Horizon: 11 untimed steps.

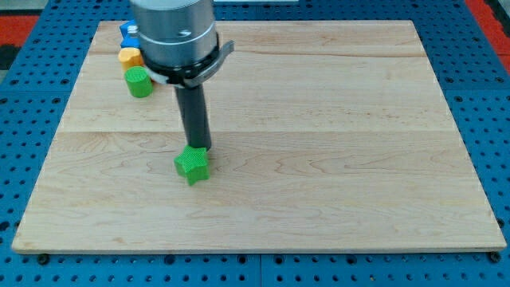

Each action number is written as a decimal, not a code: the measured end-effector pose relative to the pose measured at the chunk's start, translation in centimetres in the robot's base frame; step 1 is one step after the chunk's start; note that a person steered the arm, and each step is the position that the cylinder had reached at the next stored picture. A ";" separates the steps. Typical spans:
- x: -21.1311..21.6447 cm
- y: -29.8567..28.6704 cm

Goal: Move the green star closer to the green circle

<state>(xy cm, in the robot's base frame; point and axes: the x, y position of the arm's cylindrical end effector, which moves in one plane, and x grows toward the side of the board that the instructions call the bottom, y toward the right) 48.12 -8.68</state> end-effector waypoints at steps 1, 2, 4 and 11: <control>1.8 4.3; 4.4 6.0; 2.6 -3.6; -3.9 -11.0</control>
